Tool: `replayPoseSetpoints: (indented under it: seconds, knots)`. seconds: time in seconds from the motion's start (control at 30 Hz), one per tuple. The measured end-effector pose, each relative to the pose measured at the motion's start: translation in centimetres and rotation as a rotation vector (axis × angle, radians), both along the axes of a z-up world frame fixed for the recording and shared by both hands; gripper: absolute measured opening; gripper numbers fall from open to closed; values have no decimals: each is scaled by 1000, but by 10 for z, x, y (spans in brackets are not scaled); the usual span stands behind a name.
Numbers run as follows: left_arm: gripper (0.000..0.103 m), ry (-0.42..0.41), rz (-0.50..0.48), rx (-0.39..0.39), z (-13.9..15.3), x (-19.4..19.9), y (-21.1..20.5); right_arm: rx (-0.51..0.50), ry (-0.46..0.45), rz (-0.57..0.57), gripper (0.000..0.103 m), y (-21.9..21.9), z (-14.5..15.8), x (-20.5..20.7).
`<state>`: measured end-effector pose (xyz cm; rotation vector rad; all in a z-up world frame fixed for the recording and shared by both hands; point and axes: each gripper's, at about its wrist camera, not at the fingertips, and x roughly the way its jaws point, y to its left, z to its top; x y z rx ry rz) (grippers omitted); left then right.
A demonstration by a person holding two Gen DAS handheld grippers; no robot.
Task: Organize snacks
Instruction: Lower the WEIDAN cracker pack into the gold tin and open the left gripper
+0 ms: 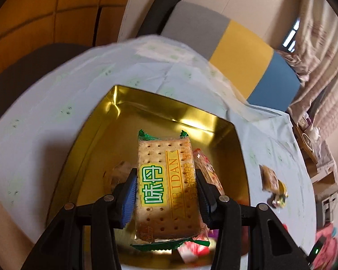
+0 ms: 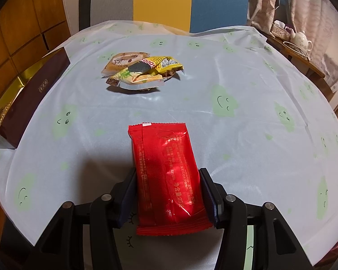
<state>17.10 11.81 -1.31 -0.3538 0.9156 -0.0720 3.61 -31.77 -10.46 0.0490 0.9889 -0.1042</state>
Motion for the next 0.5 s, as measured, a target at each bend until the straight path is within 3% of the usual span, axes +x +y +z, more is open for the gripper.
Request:
replayPoseSetpoints:
  seconds: [0.1, 0.3, 0.4, 0.5]
  knots:
    - [48, 44, 20, -1, -14, 27, 0, -2, 1, -1, 54, 0, 0, 0]
    - [49, 106, 12, 100, -38, 62, -14, -3, 7, -2, 54, 0, 0, 1]
    - [49, 159, 23, 117, -50, 71, -15, -5, 10, -1, 54, 0, 0, 2]
    - [50, 153, 28, 128, -52, 67, -16, -5, 10, -2, 54, -1, 0, 2]
